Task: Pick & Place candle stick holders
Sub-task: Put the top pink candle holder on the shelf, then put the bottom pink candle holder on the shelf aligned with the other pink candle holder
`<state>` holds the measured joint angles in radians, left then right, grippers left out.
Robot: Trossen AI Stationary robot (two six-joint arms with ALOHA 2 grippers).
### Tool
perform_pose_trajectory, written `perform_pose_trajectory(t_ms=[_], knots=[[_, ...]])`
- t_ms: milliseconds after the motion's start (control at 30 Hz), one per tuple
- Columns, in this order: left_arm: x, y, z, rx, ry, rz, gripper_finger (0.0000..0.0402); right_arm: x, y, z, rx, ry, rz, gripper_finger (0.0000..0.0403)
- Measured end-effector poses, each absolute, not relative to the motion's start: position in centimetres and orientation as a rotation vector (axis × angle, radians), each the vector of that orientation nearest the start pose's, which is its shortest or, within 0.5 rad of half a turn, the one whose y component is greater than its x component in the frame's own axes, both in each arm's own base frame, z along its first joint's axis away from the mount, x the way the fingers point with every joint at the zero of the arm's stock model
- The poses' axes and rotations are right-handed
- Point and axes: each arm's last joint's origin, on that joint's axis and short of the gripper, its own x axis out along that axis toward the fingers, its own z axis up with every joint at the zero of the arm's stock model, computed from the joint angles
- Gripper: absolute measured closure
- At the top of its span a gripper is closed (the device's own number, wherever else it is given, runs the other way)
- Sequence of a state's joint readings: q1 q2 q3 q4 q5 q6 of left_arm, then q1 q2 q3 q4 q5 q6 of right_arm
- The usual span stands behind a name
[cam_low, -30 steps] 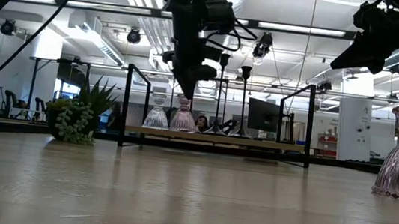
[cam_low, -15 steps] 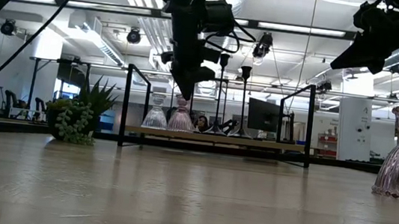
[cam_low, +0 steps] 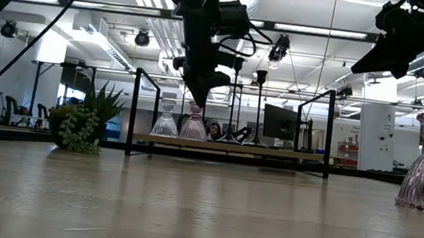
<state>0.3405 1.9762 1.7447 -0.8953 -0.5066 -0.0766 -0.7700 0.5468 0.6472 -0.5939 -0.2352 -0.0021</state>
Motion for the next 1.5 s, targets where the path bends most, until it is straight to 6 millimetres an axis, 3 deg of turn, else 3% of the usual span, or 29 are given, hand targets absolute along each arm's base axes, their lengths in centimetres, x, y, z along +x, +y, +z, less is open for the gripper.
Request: perform_pose_trajectory(t_ms=[467, 800, 967, 1233, 1500], knots=[[38.9, 15.2, 26.4, 0.037, 1.124, 0.765, 0.0325, 8.8, -7.6, 28.0, 0.240, 0.438, -0.524, 0.0374], [39.1, 15.1, 26.8, 0.066, 1.118, 0.751, 0.0207, 8.8, -7.6, 28.0, 0.239, 0.438, -0.524, 0.0374], [39.3, 14.7, 27.6, 0.083, 1.105, 0.756, 0.0187, 8.8, -7.6, 28.0, 0.240, 0.438, -0.524, 0.0374], [39.7, 12.3, 29.3, 0.123, 1.117, 0.739, 0.0195, 8.8, -7.6, 27.9, 0.240, 0.438, -0.524, 0.0374], [39.2, 7.4, 31.1, 0.189, 1.140, 0.650, 0.0195, 8.8, -7.6, 28.0, 0.239, 0.438, -0.524, 0.0374]])
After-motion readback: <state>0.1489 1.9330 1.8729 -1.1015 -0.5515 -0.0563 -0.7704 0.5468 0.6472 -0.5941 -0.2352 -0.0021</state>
